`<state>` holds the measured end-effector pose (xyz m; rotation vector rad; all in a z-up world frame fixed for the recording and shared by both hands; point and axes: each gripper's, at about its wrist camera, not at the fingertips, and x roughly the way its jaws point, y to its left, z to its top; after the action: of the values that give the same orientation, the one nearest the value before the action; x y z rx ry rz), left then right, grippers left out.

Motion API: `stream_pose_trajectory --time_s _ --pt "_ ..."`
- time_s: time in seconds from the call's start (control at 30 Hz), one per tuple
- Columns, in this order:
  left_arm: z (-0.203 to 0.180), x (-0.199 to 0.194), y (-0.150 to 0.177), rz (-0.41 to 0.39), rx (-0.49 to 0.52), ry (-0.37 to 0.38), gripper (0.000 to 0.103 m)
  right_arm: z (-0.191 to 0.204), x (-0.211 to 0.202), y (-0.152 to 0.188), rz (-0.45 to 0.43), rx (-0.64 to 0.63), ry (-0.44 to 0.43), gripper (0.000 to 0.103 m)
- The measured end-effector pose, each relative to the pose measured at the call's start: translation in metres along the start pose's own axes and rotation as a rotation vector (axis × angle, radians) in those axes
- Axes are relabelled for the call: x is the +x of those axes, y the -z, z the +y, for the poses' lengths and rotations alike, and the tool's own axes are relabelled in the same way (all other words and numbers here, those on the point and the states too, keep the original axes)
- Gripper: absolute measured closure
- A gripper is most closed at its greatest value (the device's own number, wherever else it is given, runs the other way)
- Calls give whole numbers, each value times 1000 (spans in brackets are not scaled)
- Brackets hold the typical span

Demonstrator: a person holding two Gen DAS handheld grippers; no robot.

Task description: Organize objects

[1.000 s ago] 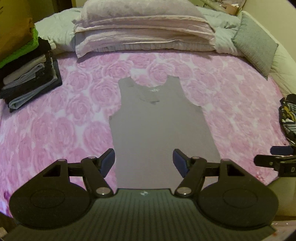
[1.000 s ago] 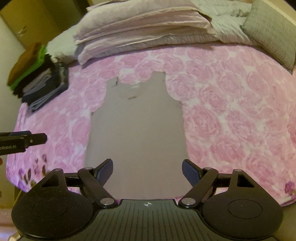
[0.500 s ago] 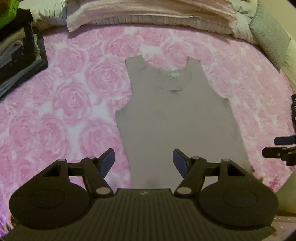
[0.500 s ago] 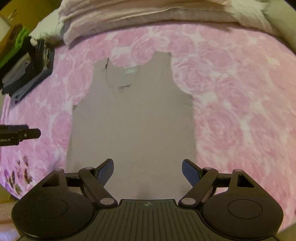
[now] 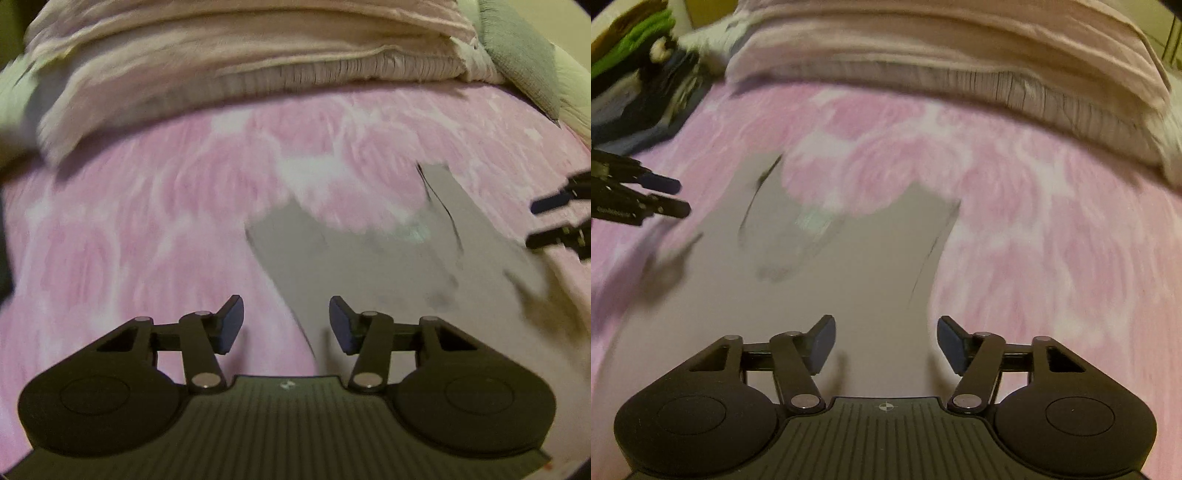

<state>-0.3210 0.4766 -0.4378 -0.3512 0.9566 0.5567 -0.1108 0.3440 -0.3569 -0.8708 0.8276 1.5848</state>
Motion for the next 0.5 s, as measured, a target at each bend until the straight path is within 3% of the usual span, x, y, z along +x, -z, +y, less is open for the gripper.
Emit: stream_pose_trajectory --time_s 0.13,0.23,0.5 --pt "18 32 -31 -39 84 31 60 -36 31 -37 -74 0 -5 51" --pt "27 52 -44 -26 164 61 64 -56 54 -60 -91 3 -12 57" --pt "35 81 -45 33 257 148 71 -65 99 -83 -41 -81 -44 63"
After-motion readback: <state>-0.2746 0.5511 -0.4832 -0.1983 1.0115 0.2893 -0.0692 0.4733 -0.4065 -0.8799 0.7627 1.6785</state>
